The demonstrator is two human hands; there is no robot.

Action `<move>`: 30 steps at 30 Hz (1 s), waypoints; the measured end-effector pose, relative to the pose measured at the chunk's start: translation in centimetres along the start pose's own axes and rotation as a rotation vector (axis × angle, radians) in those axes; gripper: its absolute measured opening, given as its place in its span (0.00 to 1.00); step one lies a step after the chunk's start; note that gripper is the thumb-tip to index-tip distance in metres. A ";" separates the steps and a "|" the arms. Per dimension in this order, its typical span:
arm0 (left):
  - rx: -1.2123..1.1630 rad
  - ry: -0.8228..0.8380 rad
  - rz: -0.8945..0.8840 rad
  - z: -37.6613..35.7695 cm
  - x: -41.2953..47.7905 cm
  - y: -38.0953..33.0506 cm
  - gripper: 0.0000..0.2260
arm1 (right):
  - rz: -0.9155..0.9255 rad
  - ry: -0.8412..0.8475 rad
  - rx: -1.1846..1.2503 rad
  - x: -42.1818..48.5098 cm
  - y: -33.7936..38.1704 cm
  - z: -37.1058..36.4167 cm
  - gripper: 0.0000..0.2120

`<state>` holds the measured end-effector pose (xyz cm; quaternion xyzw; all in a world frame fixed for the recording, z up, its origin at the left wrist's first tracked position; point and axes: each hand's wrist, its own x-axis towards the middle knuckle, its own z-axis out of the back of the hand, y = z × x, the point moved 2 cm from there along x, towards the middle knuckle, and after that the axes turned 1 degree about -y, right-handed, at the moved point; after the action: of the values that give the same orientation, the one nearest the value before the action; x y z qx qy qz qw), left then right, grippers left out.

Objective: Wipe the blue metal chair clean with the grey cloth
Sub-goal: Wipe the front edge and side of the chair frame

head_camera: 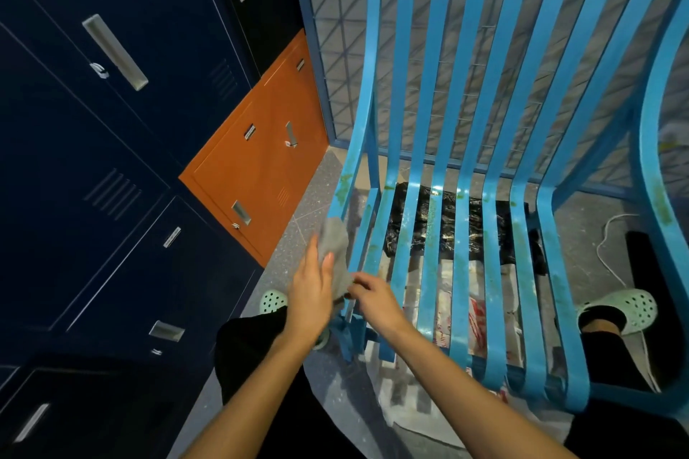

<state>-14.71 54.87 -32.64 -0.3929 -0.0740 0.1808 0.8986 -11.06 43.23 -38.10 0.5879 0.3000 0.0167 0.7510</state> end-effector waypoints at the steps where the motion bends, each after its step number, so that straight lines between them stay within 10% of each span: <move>1: -0.041 -0.005 0.011 0.1 -1.2 0.4 0.25 | -0.009 0.034 0.099 0.0 0.7 -0.5 0.11; 8: 0.066 0.054 -0.048 1.0 1.6 -1.0 0.22 | -0.169 0.035 0.412 -0.5 -0.5 -3.4 0.16; 16: 0.277 0.108 -0.006 -1.2 10.8 -2.8 0.20 | 0.023 0.142 -0.185 -1.0 -1.5 -2.4 0.19; 21: 0.293 0.070 -0.078 -1.2 7.4 -2.1 0.24 | -0.070 -0.178 -0.461 1.2 -4.9 3.3 0.02; 30: 0.329 0.085 -0.060 -0.8 4.8 -1.4 0.27 | -0.211 -0.111 -0.639 3.2 -6.9 3.8 0.22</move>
<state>-9.70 55.33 -32.17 -0.2454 -0.0172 0.1469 0.9581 -8.95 38.97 -45.13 0.2884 0.2974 0.0001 0.9101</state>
